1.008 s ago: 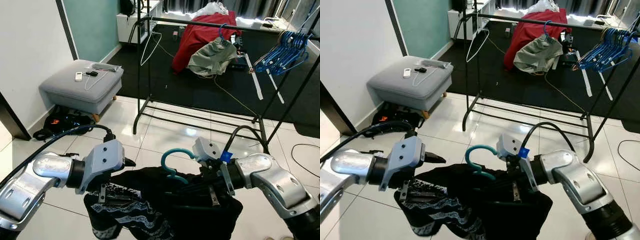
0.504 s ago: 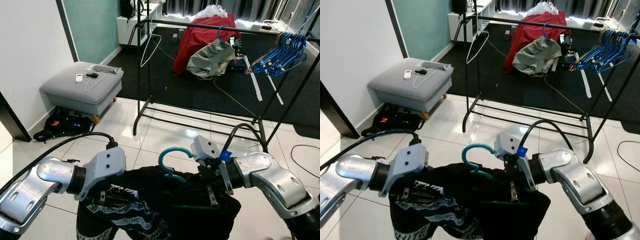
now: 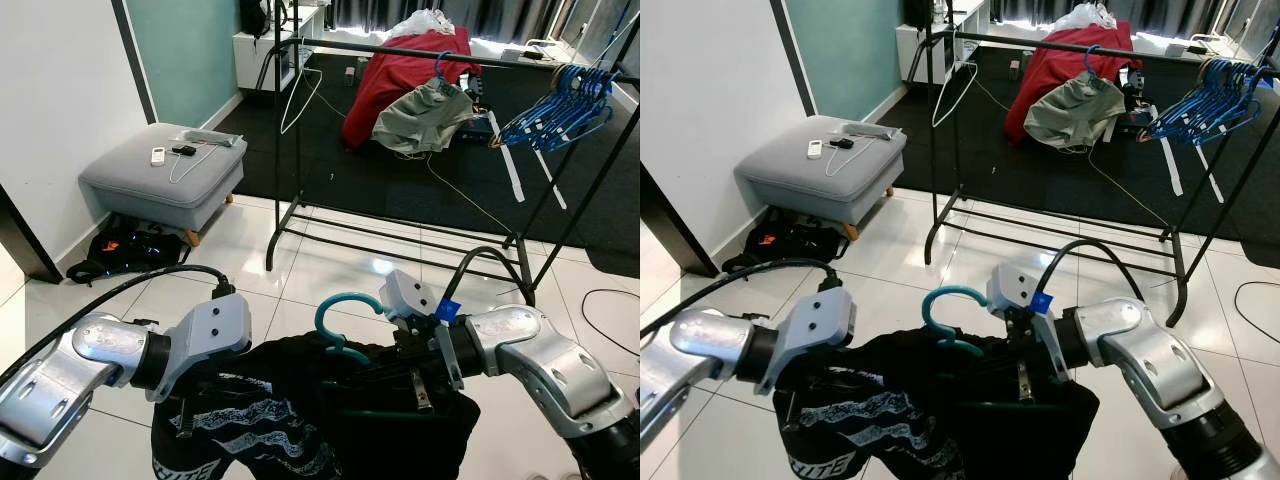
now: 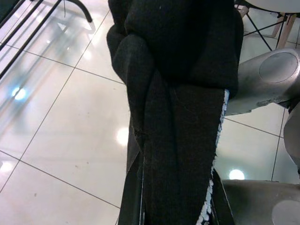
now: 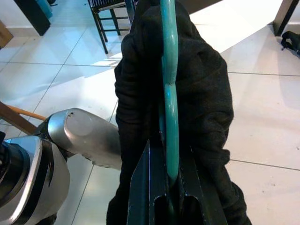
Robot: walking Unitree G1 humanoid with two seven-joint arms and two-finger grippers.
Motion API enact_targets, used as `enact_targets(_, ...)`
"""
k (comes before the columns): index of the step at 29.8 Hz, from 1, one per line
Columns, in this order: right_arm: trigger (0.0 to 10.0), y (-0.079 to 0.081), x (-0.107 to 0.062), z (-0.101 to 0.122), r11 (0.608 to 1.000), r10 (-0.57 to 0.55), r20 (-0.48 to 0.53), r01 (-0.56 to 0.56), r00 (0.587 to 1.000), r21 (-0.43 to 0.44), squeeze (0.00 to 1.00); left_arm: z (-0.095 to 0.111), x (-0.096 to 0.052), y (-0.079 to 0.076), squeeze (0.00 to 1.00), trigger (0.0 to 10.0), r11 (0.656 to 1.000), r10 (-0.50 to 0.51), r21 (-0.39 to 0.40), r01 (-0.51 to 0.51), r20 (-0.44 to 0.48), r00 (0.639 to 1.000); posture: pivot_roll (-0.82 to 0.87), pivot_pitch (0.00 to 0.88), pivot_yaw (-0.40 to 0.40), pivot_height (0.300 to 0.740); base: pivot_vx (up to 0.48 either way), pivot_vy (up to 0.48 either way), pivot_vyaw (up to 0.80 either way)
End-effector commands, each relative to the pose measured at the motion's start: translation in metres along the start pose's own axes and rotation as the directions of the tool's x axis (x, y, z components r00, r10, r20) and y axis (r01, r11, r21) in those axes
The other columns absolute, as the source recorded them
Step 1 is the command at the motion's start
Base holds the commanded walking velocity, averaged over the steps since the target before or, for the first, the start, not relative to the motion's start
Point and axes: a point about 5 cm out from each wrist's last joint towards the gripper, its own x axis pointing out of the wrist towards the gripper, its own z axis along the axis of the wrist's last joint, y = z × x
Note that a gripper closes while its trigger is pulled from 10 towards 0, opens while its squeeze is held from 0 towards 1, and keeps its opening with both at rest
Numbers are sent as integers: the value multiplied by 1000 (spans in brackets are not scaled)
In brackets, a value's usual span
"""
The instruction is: Hang hanger
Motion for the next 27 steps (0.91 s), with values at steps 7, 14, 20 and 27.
enact_targets(7,10000,3,-5,17,1000,26,113,-25,993,-15,1000,3,2,-8,0,0,999,-43,-8,43,19,999,-64,20,-7,740,0,0,0)
enact_targets(14,10000,0,-18,21,1000,-3,181,1,983,13,1000,-1,-1,-5,0,0,999,-11,-31,11,19,1000,-67,25,-6,740,0,0,0)
enact_targets(20,10000,-6,-49,-11,980,-179,104,167,978,111,1000,-26,-29,6,0,0,980,152,-124,-156,-39,988,-66,30,-12,740,0,0,0)
enact_targets(27,10000,-17,-61,-20,925,-368,229,330,901,188,0,-45,-37,5,0,0,939,275,-201,-279,-46,960,-62,32,-14,740,0,0,0)
